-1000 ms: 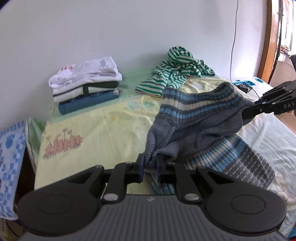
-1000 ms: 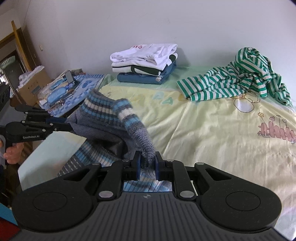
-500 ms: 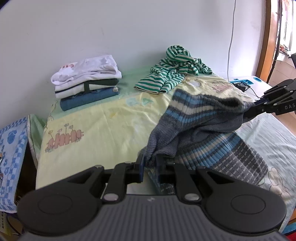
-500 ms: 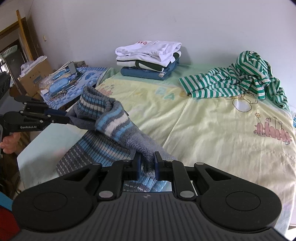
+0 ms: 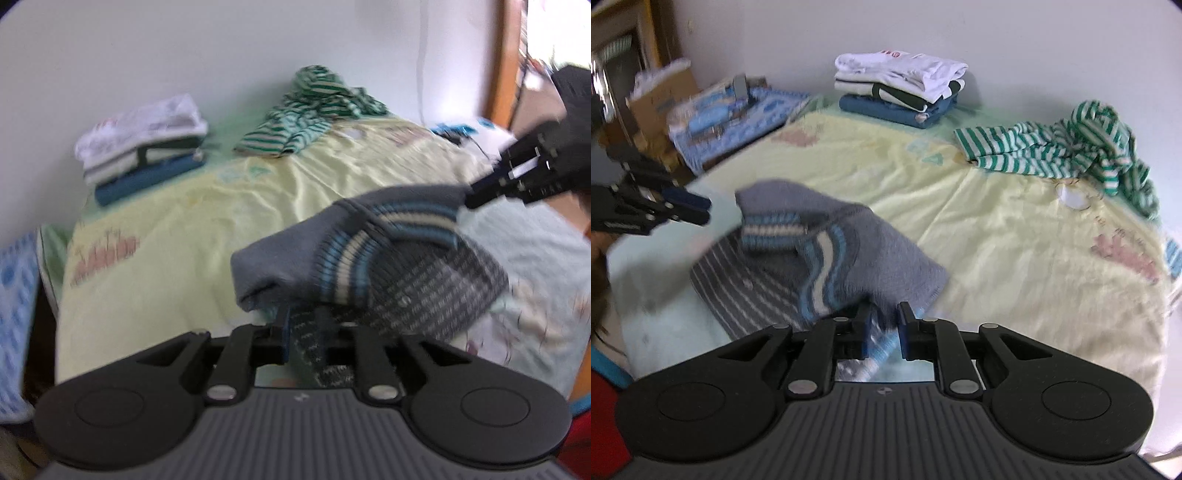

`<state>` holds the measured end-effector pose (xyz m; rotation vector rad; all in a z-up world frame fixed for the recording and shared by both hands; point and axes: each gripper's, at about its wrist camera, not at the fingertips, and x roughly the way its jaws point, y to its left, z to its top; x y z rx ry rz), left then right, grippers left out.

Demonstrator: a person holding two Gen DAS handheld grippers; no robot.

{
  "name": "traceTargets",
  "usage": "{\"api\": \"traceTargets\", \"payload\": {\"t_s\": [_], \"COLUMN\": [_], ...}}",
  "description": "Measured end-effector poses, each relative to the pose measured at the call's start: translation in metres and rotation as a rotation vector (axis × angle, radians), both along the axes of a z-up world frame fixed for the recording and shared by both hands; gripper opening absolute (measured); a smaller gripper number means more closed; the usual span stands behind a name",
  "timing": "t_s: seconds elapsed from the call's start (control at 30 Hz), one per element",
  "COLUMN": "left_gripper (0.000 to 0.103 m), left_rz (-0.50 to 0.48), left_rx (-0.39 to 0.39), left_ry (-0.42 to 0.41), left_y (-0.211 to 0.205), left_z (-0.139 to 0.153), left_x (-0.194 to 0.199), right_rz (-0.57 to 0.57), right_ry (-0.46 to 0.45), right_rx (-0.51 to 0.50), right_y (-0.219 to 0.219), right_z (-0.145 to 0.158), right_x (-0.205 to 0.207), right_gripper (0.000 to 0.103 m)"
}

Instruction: Fold clothes

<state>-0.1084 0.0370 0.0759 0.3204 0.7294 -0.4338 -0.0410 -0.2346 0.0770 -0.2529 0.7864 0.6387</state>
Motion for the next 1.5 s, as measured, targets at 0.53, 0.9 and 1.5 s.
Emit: {"api": "traceTargets", "payload": {"t_s": [0.53,0.9,1.5], "left_gripper": [0.066,0.069,0.020], "left_rz": [-0.310,-0.401,-0.426], "left_rx": [0.318,0.343,0.327], "left_ry": [-0.104,-0.088,-0.094], "left_y": [-0.060,-0.053,-0.048], "left_z": [-0.031,-0.034,-0.025], "left_x": [0.014,0.019,0.035], "right_rz": [0.351,0.371,0.245], "right_ry": [-0.364,-0.311,-0.209], "right_rx": [-0.422,-0.467,-0.292], "right_y": [0.084,0.089,0.074], "right_z": [-0.021,-0.038,-0.015], "right_x": [-0.052,-0.031,-0.020], "right_gripper": [0.055,0.051,0.022]}}
